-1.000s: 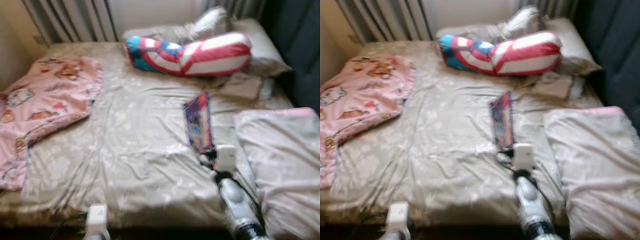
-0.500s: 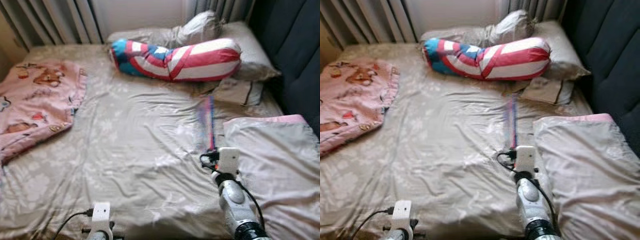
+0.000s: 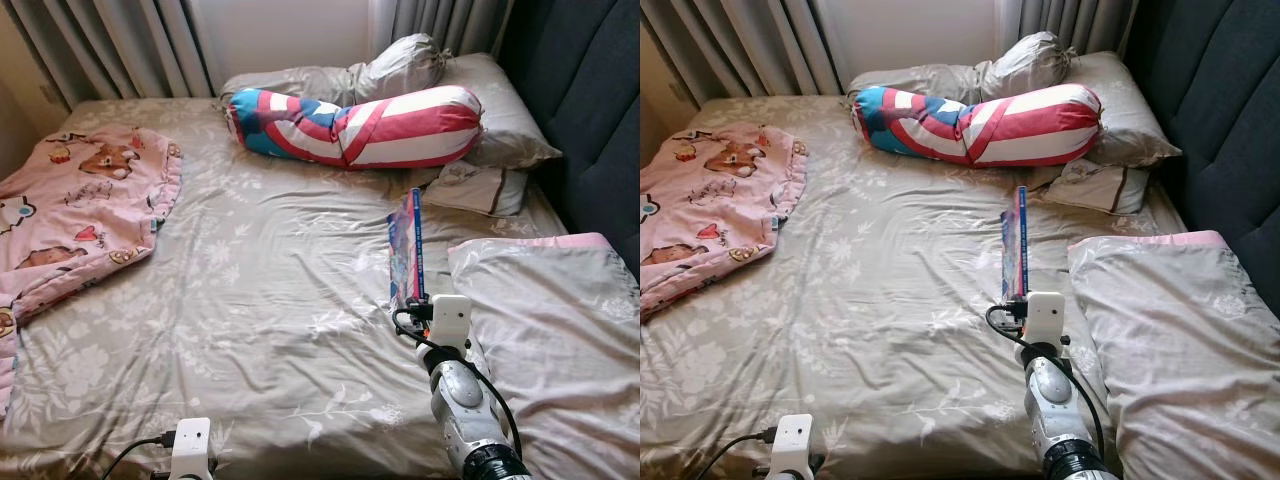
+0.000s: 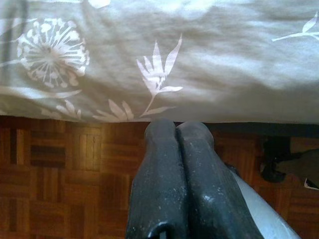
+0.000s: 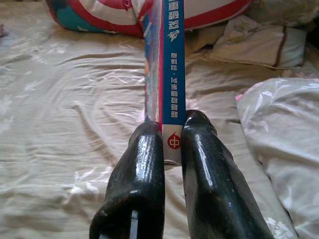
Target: Clean up the room
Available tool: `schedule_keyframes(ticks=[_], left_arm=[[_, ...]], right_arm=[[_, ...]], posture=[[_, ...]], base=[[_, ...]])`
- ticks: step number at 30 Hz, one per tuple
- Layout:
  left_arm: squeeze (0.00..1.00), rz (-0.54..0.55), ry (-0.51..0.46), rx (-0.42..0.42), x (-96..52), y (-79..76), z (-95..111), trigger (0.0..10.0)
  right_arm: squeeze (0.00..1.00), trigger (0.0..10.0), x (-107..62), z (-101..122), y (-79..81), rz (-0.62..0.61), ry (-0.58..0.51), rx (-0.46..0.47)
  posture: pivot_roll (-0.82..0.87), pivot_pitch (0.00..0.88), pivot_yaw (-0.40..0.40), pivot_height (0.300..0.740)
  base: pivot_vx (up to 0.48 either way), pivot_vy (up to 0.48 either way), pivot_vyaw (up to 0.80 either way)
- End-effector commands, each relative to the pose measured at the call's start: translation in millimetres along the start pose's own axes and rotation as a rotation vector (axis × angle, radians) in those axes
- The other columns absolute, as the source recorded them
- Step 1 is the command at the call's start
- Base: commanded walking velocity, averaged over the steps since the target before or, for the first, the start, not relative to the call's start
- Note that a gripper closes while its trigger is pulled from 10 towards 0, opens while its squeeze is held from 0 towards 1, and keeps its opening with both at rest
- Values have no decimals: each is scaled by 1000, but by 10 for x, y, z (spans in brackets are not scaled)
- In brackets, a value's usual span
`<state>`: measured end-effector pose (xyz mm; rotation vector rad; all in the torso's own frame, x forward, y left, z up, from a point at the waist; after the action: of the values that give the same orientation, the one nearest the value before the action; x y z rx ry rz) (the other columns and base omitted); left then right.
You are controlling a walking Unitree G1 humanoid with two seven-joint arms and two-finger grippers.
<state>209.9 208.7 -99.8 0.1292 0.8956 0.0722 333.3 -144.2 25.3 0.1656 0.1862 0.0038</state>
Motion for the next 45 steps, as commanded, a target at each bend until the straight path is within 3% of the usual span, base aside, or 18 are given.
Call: schedule_keyframes(ticks=[1, 10, 32, 38, 45], left_arm=[[0, -2, 39, -4, -17, 7, -108, 10000], [0, -2, 43, -3, -22, 5, -128, 10000], [0, -3, 48, 1, -26, -5, -145, 10000], [0, -4, 47, 2, -25, -16, -145, 10000], [0, -3, 45, 2, -23, -9, -133, 10000]], right_arm=[[0, 10000, 39, 101, 38, 9, -37, -12], [0, 10000, 32, 93, 27, -2, -39, -22], [0, 10000, 25, 109, 46, 5, -55, -11], [0, 10000, 34, 59, 38, -4, -14, -25], [0, 10000, 23, 74, 37, -1, -34, -18]], posture=[[-81, 100, 8, 740], [-78, 103, 7, 692], [-77, 105, 8, 672], [-76, 105, 8, 672], [-76, 106, 8, 647]], base=[[0, 0, 0], [0, 0, 0], [0, 0, 0], [0, 0, 0], [0, 0, 0]])
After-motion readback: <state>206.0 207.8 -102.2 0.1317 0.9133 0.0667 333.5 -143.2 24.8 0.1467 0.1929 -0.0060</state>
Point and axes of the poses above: a point about 5 cm out from each wrist's last joint towards the gripper, its own x axis pointing out of the wrist towards the gripper, its own z axis along the axis of the wrist's last joint, y = z × x, the point moved 3 cm from there along x, pointing out of the wrist towards the gripper, and after that the axes turned 7 degrees about x, right-handed, at the moved point
